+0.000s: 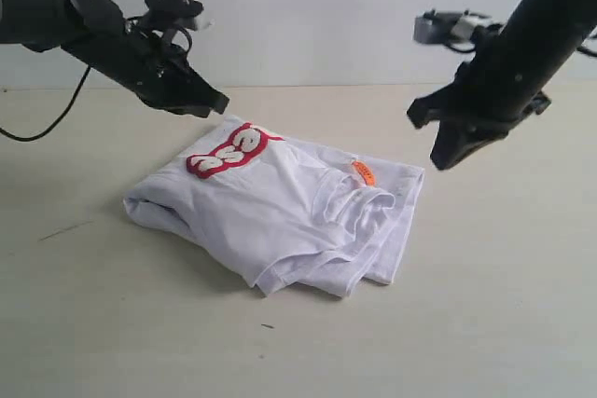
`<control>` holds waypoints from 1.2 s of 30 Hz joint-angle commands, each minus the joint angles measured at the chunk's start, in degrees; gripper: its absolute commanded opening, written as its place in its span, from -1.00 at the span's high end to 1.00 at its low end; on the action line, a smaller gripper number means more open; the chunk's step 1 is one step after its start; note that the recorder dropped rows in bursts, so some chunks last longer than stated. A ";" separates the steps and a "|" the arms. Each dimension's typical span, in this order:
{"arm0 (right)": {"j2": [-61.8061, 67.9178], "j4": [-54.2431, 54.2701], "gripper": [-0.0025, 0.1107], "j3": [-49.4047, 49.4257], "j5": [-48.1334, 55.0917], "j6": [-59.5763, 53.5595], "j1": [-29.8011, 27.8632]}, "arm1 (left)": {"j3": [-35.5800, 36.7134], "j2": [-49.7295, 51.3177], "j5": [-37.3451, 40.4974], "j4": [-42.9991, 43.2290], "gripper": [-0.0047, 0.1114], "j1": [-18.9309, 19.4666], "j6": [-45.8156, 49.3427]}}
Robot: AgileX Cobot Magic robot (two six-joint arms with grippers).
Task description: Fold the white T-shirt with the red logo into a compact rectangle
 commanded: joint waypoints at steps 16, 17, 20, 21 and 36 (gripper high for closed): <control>18.86 -12.20 0.96 -4.82 -19.45 13.03 8.49 | 9.31 6.91 14.98 4.05 0.92 1.92 -2.95; 18.97 -12.20 0.96 -5.54 -19.34 13.03 8.49 | 10.45 6.91 15.52 5.06 0.92 1.92 -3.08; 19.36 -12.45 0.96 -7.47 -21.46 12.80 8.49 | 15.64 5.76 16.63 5.58 0.92 1.92 -2.95; 19.44 -12.45 0.96 -7.75 -22.15 12.80 8.49 | 16.74 5.27 16.06 5.68 0.92 1.92 -2.95; 17.68 -12.20 0.96 -8.55 -20.67 12.58 8.49 | 20.49 -8.04 6.16 8.98 0.92 3.81 -2.84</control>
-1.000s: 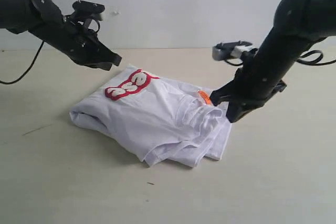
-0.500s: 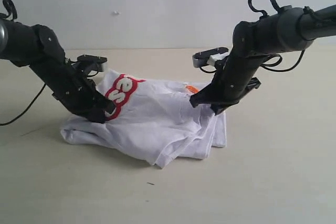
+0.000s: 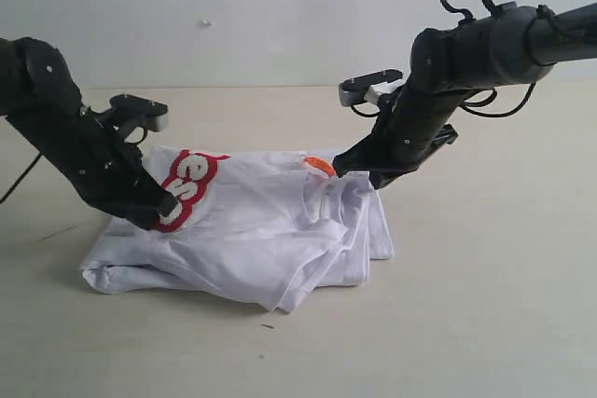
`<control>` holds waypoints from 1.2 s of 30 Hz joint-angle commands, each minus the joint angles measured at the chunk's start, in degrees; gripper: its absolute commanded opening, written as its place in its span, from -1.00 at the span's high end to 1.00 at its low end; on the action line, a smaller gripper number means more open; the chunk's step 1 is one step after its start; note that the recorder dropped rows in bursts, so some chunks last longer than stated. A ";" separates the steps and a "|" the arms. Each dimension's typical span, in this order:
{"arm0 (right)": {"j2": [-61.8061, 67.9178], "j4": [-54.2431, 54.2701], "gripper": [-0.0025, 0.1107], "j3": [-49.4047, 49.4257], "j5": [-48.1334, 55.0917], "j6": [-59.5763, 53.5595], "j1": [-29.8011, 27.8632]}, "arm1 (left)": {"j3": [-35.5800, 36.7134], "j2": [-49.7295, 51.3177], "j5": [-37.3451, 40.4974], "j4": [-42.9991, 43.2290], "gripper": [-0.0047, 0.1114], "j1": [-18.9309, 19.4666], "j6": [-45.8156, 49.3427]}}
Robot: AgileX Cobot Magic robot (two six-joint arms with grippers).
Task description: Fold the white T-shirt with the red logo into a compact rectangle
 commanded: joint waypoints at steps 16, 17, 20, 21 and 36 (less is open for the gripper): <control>-21.56 -0.27 0.96 11.40 -13.31 0.35 -0.30 | 0.27 -12.75 -12.07 -9.13 0.92 3.81 5.96; -23.63 -0.12 0.96 12.83 -15.05 0.35 -0.46 | 0.59 -14.18 -13.08 -9.88 0.92 3.81 5.96; -29.41 0.23 0.96 16.77 -19.60 0.55 -0.91 | 2.77 -19.75 -18.31 -11.97 0.92 3.81 5.96; -31.82 0.23 0.96 17.94 -20.45 0.49 -0.91 | 4.14 -22.27 -20.93 -13.28 0.92 3.81 5.96; -64.18 1.56 0.96 29.67 -25.85 2.76 -0.91 | 15.52 -56.26 -35.18 -22.79 0.92 3.81 5.80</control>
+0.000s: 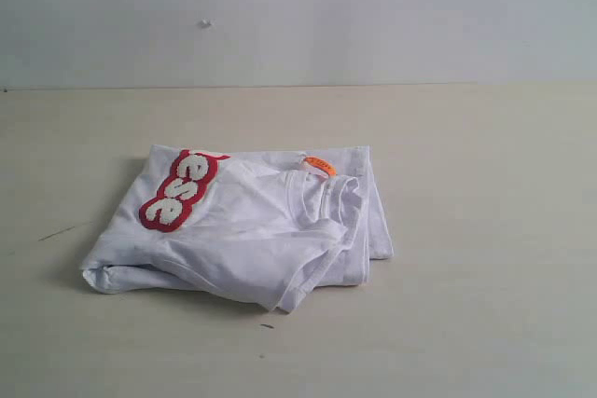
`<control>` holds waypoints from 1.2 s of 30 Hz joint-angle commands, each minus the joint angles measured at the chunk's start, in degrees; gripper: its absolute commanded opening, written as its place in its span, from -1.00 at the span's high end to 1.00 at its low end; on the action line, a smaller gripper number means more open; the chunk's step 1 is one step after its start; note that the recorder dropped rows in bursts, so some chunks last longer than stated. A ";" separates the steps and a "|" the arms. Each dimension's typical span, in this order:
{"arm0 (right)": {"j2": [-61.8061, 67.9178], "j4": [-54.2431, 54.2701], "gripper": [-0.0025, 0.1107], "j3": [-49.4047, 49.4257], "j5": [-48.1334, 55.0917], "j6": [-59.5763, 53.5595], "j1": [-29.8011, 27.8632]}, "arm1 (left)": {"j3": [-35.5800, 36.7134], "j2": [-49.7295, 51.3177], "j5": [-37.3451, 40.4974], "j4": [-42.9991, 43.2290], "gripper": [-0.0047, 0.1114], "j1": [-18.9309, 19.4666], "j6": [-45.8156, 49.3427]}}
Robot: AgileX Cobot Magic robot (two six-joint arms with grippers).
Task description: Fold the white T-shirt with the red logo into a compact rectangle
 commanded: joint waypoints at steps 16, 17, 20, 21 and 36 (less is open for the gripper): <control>-43.95 1.63 0.96 12.55 -3.06 1.49 -0.22 | 12.86 -38.98 -7.99 -12.84 0.92 -0.03 -0.36; -45.33 1.63 0.96 12.97 -2.91 1.49 -0.22 | 13.59 -40.39 -7.64 -13.10 0.92 -0.03 -0.36; -49.69 1.63 0.96 14.69 -1.58 1.49 -0.22 | 16.36 -45.82 -5.90 -13.10 0.92 -0.03 -0.36; -51.06 1.78 0.96 15.11 -0.50 1.49 -0.22 | 17.40 -47.64 -5.27 -13.10 0.92 -0.03 -0.36; -60.17 4.44 0.96 15.65 4.08 1.57 -0.08 | 22.37 -63.65 0.86 -14.62 0.92 -0.03 0.07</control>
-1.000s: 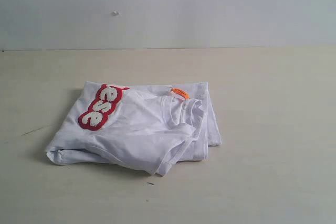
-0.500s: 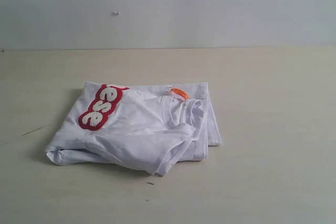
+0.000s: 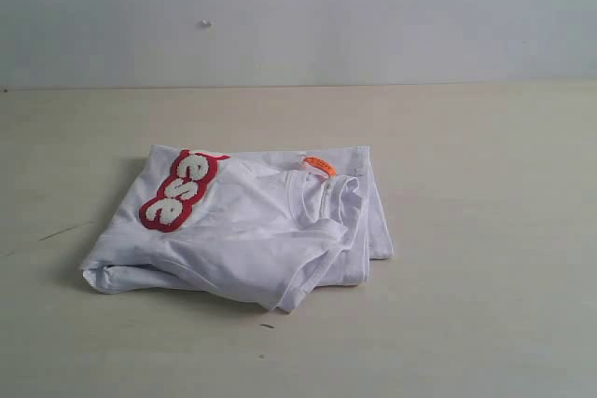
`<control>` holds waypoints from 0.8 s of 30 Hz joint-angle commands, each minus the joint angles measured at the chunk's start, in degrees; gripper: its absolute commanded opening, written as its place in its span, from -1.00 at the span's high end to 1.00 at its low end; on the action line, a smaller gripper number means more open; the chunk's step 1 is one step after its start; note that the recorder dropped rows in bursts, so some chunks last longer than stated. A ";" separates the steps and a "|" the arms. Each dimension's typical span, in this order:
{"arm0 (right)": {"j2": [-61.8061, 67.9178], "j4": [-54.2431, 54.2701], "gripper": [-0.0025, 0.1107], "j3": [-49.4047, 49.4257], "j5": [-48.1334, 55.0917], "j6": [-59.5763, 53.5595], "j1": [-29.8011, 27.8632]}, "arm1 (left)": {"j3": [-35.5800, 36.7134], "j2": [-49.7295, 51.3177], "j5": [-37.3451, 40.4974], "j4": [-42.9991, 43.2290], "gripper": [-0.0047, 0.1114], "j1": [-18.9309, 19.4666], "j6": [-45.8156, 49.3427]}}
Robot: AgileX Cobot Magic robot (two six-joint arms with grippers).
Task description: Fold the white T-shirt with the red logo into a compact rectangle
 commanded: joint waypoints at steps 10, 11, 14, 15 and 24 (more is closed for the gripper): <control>-0.52 0.19 0.96 0.26 0.49 0.09 -0.08 | 0.12 -2.33 0.35 -0.70 0.92 -0.03 0.28; -0.52 0.19 0.96 0.26 0.49 0.09 -0.08 | 0.12 -2.33 0.35 -0.70 0.92 -0.03 0.28; -0.52 0.19 0.96 0.26 0.49 0.09 -0.08 | 0.12 -2.33 0.35 -0.70 0.92 -0.03 0.28; -0.52 0.19 0.96 0.26 0.49 0.09 -0.08 | 0.12 -2.33 0.35 -0.70 0.92 -0.03 0.28; -0.52 0.19 0.96 0.26 0.49 0.09 -0.08 | 1.38 -4.18 0.24 19.87 0.92 1.71 -14.33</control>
